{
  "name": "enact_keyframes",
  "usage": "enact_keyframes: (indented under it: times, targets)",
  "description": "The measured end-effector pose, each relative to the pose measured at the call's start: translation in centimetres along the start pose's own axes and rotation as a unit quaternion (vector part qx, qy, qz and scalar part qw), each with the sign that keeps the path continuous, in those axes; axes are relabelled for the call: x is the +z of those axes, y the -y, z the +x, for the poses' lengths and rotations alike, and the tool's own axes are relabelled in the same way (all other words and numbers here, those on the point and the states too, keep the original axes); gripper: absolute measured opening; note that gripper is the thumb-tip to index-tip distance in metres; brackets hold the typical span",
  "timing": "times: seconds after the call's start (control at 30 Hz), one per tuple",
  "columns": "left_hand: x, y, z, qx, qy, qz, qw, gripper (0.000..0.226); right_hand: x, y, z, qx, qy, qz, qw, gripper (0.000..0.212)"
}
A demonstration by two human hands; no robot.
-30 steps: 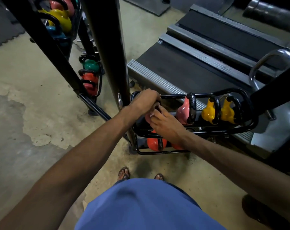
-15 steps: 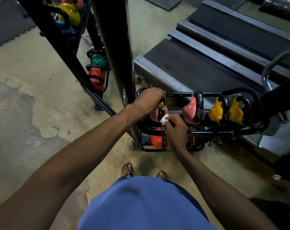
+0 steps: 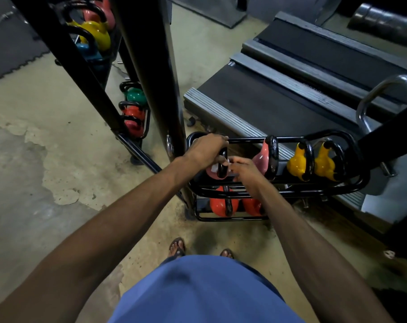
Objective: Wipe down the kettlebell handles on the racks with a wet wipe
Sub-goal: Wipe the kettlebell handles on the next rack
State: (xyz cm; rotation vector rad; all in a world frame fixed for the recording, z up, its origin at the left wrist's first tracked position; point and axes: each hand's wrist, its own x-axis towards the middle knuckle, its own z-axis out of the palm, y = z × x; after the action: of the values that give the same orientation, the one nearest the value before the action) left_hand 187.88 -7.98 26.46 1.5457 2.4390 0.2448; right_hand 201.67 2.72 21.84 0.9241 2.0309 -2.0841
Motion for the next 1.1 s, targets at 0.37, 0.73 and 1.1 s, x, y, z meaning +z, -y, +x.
enact_keyframes:
  times: [0.37, 0.73, 1.1]
  targets:
    - [0.4, 0.1, -0.1, -0.009, 0.001, -0.011, 1.000, 0.062, 1.7, -1.6, -1.2, -0.083, -0.141, 0.010, 0.986, 0.018]
    - [1.9, 0.5, -0.5, -0.006, -0.011, -0.055, 0.998, 0.059, 2.1, 1.7, 1.8, -0.032, -0.163, 0.112, 0.980, 0.027]
    - [6.5, -3.3, -9.2, 0.074, -0.134, 0.080, 0.985, 0.042, 1.8, 0.3, 0.1, -0.196, -0.184, -0.117, 0.956, 0.014]
